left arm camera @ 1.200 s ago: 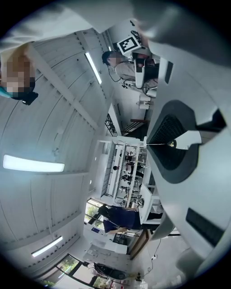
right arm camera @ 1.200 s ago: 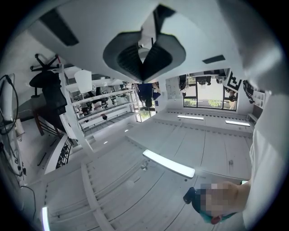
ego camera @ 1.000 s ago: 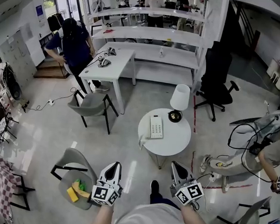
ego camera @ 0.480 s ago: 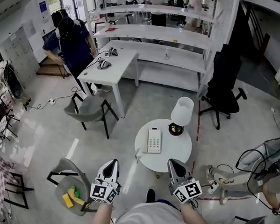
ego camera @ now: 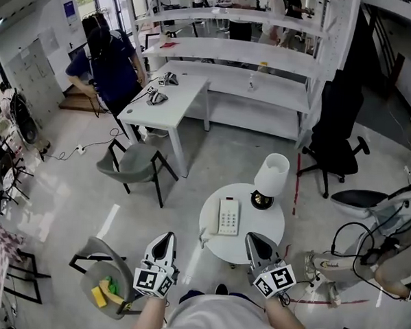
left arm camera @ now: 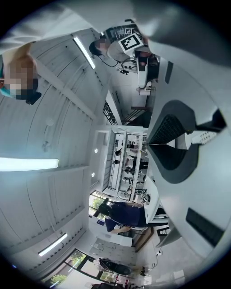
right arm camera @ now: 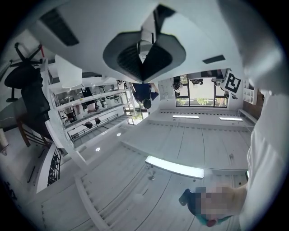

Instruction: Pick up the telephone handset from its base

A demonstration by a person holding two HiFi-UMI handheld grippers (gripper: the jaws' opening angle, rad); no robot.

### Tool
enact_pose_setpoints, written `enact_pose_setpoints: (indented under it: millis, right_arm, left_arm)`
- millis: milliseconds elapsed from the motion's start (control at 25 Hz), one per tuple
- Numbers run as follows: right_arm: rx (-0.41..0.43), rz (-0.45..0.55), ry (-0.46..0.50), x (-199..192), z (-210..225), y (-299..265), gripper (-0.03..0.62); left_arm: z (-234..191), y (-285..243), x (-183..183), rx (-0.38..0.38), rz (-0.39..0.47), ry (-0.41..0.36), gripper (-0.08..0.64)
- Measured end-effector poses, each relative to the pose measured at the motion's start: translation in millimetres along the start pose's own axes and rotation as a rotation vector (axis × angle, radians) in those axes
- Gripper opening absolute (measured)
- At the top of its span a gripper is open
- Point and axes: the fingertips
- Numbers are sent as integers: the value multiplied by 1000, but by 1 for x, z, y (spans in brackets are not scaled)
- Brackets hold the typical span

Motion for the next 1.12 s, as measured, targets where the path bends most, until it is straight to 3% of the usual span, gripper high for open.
enact_pose_setpoints:
  millis: [600, 1120]
  right_arm:
    - [-68, -4, -6, -6, -4, -52, 9]
    - [-109, -42, -5, -24, 2, -74, 9]
  left_arm:
    - [-56, -13, -9, -19, -28, -6, 21]
    - [-68, -28, -23, -64, -70, 24, 21]
Point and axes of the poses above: the fingertips, and each gripper's own axes: y backward along the fingers, z to its right, x out of its top, and after that the axes turned 7 degrees about -y, right-handed
